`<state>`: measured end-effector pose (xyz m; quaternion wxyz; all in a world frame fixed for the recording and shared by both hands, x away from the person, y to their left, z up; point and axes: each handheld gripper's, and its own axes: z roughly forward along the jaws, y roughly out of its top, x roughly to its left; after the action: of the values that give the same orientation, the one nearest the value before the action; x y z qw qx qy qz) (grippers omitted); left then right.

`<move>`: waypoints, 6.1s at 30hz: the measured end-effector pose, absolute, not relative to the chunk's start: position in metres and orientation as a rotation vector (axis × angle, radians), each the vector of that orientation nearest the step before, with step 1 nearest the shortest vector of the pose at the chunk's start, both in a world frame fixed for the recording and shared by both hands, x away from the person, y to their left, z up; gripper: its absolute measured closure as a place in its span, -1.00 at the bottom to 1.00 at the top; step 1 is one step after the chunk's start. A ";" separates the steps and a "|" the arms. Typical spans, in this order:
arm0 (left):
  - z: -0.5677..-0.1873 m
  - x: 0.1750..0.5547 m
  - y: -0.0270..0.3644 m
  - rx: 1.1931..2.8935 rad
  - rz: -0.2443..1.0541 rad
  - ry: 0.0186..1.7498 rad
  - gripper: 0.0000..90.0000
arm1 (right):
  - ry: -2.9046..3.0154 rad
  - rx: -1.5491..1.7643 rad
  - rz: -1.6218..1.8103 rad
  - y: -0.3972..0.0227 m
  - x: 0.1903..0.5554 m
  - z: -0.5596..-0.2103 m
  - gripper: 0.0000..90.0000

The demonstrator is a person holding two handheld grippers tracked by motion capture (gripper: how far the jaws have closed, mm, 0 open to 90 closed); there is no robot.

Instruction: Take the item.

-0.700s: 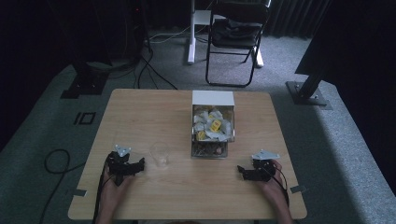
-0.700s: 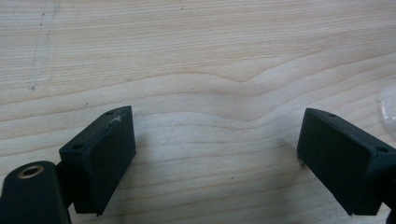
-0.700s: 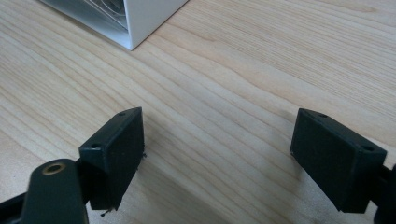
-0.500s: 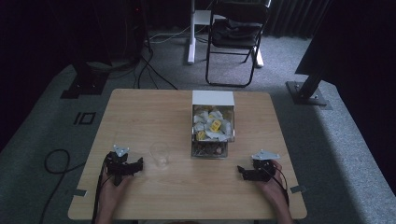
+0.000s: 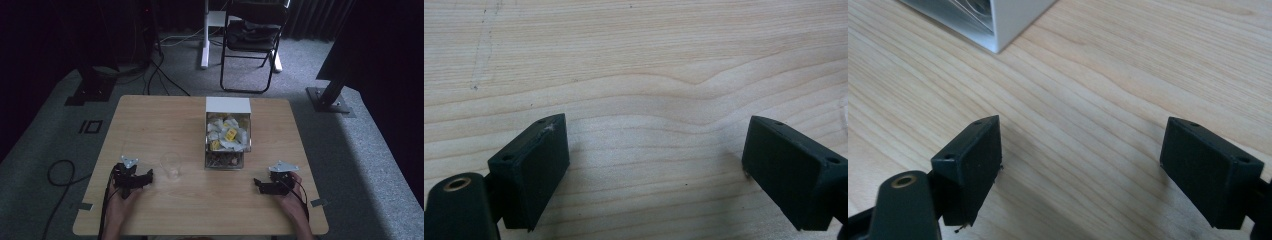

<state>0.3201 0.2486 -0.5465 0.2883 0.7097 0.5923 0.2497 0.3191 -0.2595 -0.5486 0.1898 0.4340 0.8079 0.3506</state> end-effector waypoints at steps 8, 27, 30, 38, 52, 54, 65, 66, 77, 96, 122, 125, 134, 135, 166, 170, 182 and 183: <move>-0.546 0.319 0.249 1.894 0.668 1.585 -0.74 | 2.271 1.211 1.018 -0.257 0.316 -0.544 -0.65; -0.547 0.319 0.249 1.890 0.667 1.593 -0.76 | 2.227 1.123 1.097 -0.245 0.304 -0.520 -0.52; -0.547 0.319 0.249 1.890 0.667 1.593 -0.76 | 2.222 1.112 1.102 -0.244 0.302 -0.517 -0.50; -0.547 0.319 0.249 1.889 0.667 1.593 -0.76 | 2.229 1.089 1.119 -0.238 0.301 -0.511 -0.49; -0.547 0.319 0.249 1.889 0.667 1.593 -0.76 | 2.231 1.025 1.146 -0.231 0.295 -0.500 -0.40; -0.547 0.319 0.249 1.889 0.667 1.593 -0.76 | 2.229 1.016 1.148 -0.229 0.294 -0.498 -0.38; -0.547 0.319 0.249 1.890 0.667 1.593 -0.75 | 2.212 0.962 1.190 -0.222 0.289 -0.488 -0.17; -0.547 0.319 0.249 1.889 0.667 1.593 -0.76 | 2.212 0.950 1.196 -0.221 0.289 -0.487 -0.14; -0.547 0.319 0.249 1.890 0.666 1.593 -0.76 | 2.226 0.905 1.239 -0.209 0.290 -0.482 0.02; -0.547 0.319 0.249 1.889 0.666 1.593 -0.75 | 2.261 0.834 1.263 -0.183 0.299 -0.481 0.09; -0.547 0.319 0.249 1.889 0.666 1.593 -0.76 | 2.357 0.764 1.226 -0.153 0.313 -0.494 0.20; -0.547 0.319 0.249 1.889 0.666 1.592 -0.76 | 2.356 0.767 1.234 -0.153 0.313 -0.494 0.23; -0.547 0.319 0.249 1.889 0.666 1.593 -0.75 | 2.361 0.759 1.235 -0.154 0.310 -0.492 0.28; -0.547 0.319 0.249 1.889 0.666 1.593 -0.76 | 2.365 0.751 1.241 -0.156 0.308 -0.493 0.32; -0.547 0.319 0.249 1.890 0.666 1.593 -0.76 | 2.352 0.730 1.240 -0.145 0.305 -0.484 0.16; -0.547 0.319 0.249 1.890 0.666 1.592 -0.75 | 2.333 0.772 1.237 -0.145 0.307 -0.485 0.46; -0.547 0.319 0.249 1.889 0.666 1.592 -0.75 | 2.313 0.834 1.261 -0.149 0.310 -0.483 1.00; -0.547 0.319 0.249 1.889 0.666 1.592 -0.75 | 2.312 0.835 1.261 -0.149 0.310 -0.483 1.00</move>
<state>0.3187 0.2493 -0.5467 0.2871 0.7072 0.5960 0.2494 0.3096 -0.1495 -0.4826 0.1885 0.2967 0.8218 0.4484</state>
